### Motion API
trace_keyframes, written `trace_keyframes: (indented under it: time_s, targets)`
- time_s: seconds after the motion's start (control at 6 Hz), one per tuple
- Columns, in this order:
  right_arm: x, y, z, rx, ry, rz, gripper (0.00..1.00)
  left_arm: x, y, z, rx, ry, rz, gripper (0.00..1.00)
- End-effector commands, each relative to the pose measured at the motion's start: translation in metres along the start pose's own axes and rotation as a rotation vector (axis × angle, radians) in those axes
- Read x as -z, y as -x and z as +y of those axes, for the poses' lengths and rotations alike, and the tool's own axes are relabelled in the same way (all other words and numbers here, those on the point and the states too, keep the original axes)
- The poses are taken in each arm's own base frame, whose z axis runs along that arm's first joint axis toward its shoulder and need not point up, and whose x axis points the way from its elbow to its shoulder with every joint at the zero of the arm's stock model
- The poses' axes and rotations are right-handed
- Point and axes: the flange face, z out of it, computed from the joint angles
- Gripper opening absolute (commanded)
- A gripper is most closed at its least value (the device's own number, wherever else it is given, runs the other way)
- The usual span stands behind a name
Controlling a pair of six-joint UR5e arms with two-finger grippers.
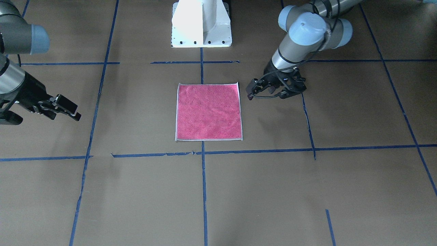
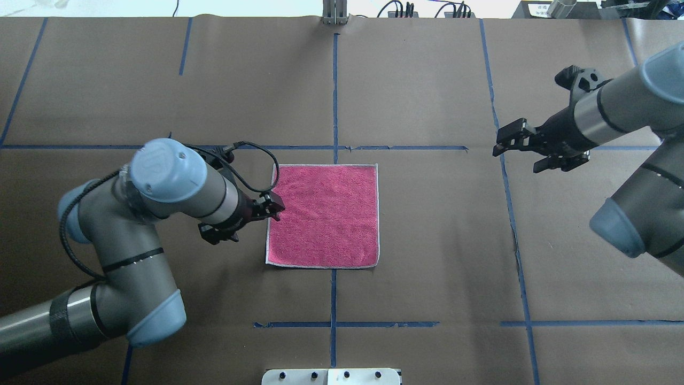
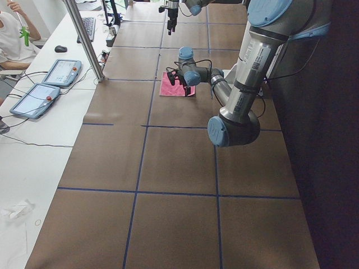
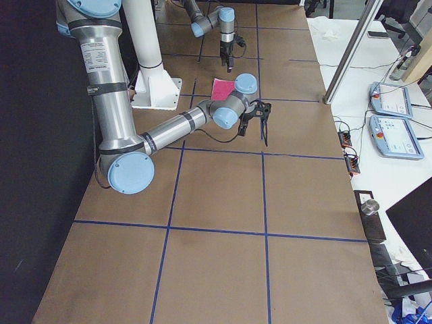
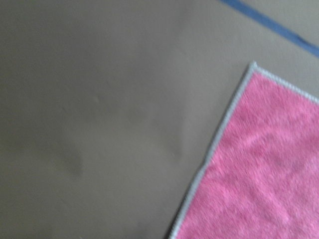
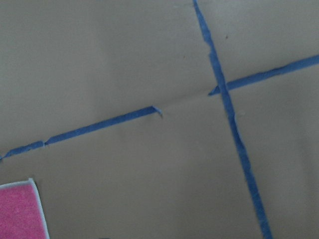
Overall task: Fold towel twice with both arms
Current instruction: 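Move the left gripper to the pink towel's near corner while the right arm approaches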
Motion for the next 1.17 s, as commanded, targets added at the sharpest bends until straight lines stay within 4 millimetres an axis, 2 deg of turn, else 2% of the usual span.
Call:
trace_keyframes:
  time_s: [0.0, 0.17, 1.0]
  targets:
    - [-0.019, 0.030, 0.052, -0.053, 0.008, -0.011, 0.99, -0.025, -0.007, 0.052, 0.000, 0.002, -0.042, 0.82]
    - [-0.019, 0.030, 0.053, -0.054, 0.008, -0.012, 0.99, -0.032, -0.004, 0.050, 0.003, -0.001, -0.057, 0.79]
    - [-0.014, 0.031, 0.053, -0.051, 0.003, -0.019, 0.99, -0.042, 0.000, 0.037, 0.001, -0.040, -0.076, 0.69]
